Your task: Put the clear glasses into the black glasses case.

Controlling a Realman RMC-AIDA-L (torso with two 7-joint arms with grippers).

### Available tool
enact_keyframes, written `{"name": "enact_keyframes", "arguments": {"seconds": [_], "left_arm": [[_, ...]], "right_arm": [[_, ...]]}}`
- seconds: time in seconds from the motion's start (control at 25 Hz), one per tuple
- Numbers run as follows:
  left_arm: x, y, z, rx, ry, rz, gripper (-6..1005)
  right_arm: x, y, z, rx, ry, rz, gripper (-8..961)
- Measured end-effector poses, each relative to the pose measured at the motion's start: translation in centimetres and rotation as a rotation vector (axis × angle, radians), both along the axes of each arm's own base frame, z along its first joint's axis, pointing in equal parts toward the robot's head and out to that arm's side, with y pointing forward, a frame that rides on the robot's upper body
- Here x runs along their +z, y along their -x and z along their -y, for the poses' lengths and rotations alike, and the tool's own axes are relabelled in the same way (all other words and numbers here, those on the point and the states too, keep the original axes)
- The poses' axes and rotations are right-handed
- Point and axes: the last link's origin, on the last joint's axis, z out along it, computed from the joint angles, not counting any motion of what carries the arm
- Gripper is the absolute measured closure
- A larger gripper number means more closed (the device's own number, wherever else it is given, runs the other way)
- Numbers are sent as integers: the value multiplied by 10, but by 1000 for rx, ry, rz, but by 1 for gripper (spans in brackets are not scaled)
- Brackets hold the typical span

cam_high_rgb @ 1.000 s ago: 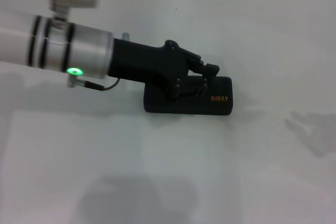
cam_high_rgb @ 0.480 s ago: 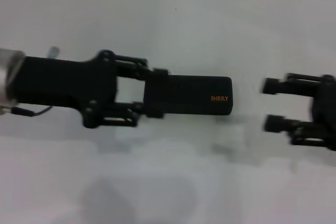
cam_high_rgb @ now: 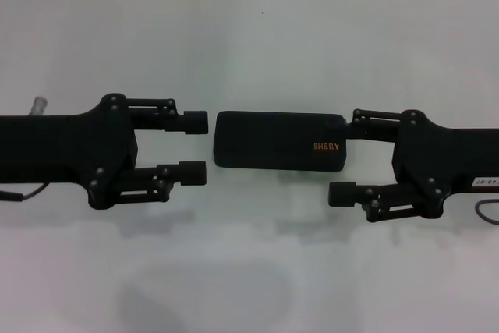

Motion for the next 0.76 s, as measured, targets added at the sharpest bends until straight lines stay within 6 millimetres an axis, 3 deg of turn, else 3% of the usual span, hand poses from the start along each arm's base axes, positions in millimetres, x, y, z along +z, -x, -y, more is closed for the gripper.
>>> {"name": "enact_keyframes", "arguments": {"seconds": [0.76], "left_arm": [[-1,7,3,3,-71,26,324]], "right_arm": [[-5,6,1,12,8,-26,141]]}}
